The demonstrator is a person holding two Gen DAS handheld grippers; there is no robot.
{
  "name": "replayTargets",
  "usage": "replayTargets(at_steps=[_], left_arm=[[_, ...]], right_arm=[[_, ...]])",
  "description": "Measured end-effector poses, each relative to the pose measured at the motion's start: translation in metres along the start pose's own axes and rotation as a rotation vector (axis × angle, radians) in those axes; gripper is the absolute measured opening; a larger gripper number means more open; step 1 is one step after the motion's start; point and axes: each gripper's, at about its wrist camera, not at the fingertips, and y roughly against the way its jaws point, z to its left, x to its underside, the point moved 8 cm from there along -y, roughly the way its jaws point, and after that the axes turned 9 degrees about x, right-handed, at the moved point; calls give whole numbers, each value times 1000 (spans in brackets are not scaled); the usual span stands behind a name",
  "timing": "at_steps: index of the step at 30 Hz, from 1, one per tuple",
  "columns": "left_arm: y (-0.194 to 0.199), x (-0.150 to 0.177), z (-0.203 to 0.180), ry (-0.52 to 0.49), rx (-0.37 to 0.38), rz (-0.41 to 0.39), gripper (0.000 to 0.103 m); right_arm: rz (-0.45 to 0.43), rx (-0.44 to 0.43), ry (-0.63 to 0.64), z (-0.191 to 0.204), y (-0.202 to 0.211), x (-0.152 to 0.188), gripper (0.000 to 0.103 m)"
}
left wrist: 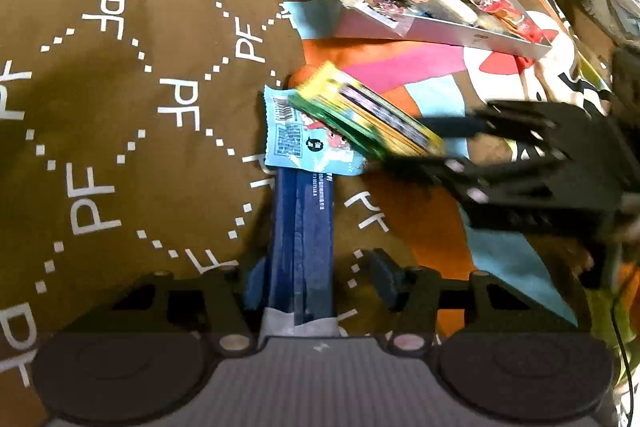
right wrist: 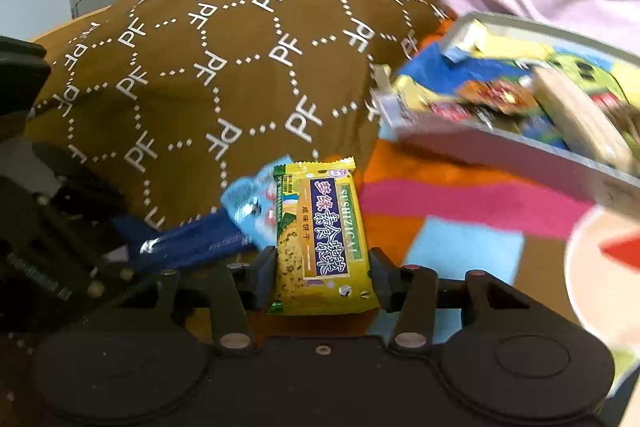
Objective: Organize snacks
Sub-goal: 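Lift the biscuit pack with the right gripper while the left gripper grasps the blue-and-white stick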
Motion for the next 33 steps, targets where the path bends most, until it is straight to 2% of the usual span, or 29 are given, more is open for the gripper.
replayTargets(at_steps=[10, 15, 17, 19, 21, 24, 26, 29, 32, 33], left_arm=[[0, 7, -11, 105, -76, -45, 40], [1, 9, -10, 160, -85, -74, 40], [1, 8, -9, 162, -92, -77, 44], [-1, 4, -7, 141, -108, -82, 54], [-4, 1, -6, 123, -122, -86, 59], [-7, -1, -5, 102, -133, -90, 62], [-8, -2, -6, 81, -143, -89, 62], [-8, -1, -6, 79, -176, -91, 53], [-7, 0, -6, 93, -187, -95, 44], [-6, 0, -7, 99, -192, -97, 38]], right_arm=[[107, 46, -80, -13, 53, 65, 50], [96, 56, -68, -13, 65, 78, 52], [86, 57, -72, -12, 63, 75, 55], [70, 64, -78, -12, 59, 70, 58], [58, 72, -82, -12, 51, 65, 62], [68, 79, -82, -10, 39, 64, 64], [62, 92, -57, -5, 35, 66, 69], [44, 129, 3, 4, 34, 69, 69], [36, 148, 13, 5, 34, 69, 60], [35, 154, 10, 5, 35, 69, 54]])
